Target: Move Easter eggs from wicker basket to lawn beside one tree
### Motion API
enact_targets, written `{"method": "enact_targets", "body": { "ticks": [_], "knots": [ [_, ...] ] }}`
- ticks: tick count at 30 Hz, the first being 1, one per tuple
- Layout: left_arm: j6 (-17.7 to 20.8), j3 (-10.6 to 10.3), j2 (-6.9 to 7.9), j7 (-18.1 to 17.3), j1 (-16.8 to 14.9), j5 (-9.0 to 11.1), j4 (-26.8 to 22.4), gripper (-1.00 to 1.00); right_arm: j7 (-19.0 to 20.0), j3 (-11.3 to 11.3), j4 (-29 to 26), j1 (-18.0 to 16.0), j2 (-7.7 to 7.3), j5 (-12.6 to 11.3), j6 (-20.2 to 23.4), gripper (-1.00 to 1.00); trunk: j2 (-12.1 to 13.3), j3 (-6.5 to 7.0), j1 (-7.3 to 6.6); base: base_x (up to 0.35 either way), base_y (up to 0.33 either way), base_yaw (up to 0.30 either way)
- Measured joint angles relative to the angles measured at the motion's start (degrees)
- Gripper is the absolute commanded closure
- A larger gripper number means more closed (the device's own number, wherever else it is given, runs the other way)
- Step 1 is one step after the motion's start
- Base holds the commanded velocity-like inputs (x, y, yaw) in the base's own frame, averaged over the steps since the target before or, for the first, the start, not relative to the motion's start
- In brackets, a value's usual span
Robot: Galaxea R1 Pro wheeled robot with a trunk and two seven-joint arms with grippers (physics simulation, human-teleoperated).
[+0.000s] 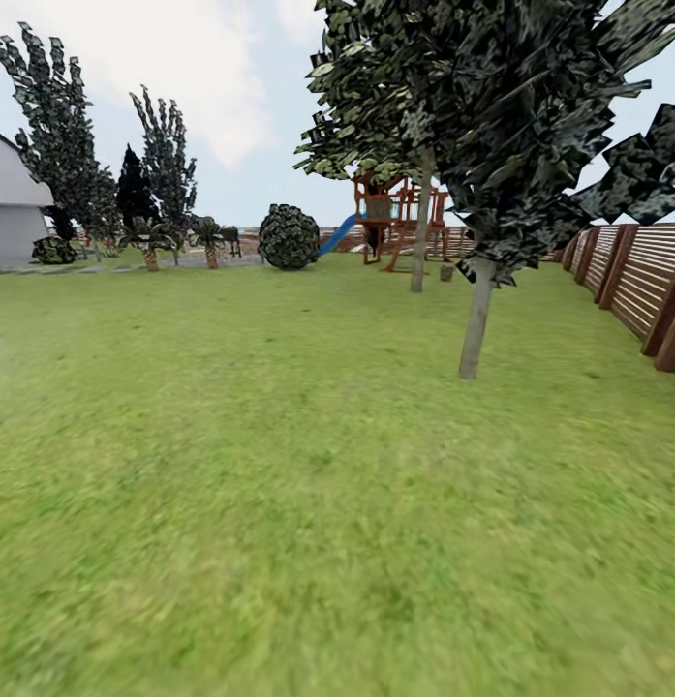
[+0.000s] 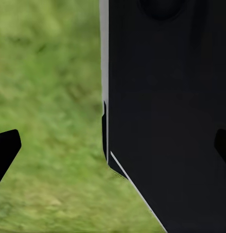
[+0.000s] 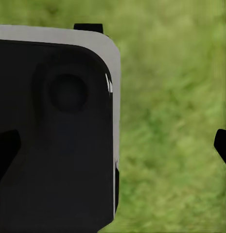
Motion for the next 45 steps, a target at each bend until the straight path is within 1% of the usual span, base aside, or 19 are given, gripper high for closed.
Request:
{"method": "enact_targets", "body": {
  "ticks": [7,17,29,41,45],
  "knots": [
    [0.00,0.00,0.00,0.00,0.00,0.00,0.00,-1.00,0.02,0.03,0.00,0.00,0.00,0.00,0.00,-1.00,0.00,0.00,0.00,0.330,0.000,0.189],
    [0.00,0.00,0.00,0.00,0.00,0.00,0.00,-1.00,0.07,0.07,0.00,0.00,-0.09,0.00,0.00,-1.00,0.00,0.00,0.00,0.326,-0.021,0.010],
    [0.04,-0.02,-0.18,-0.33,0.00,0.00,0.03,-1.00,0.06,0.07,0.00,0.00,-0.09,0.00,0.00,-1.00,0.00,0.00,0.01,0.232,-0.219,0.000],
    [0.08,0.00,-0.09,-0.40,0.00,0.04,0.00,-1.00,0.03,0.06,0.00,0.00,-0.09,0.00,0.00,-1.00,0.00,0.00,0.00,0.329,-0.014,0.002],
    [0.08,0.00,-0.09,-0.40,0.00,0.02,0.00,-1.00,0.00,0.07,0.00,0.00,-0.09,0.00,0.00,-1.00,0.00,0.00,0.00,0.337,0.000,0.158]
  ]
}}
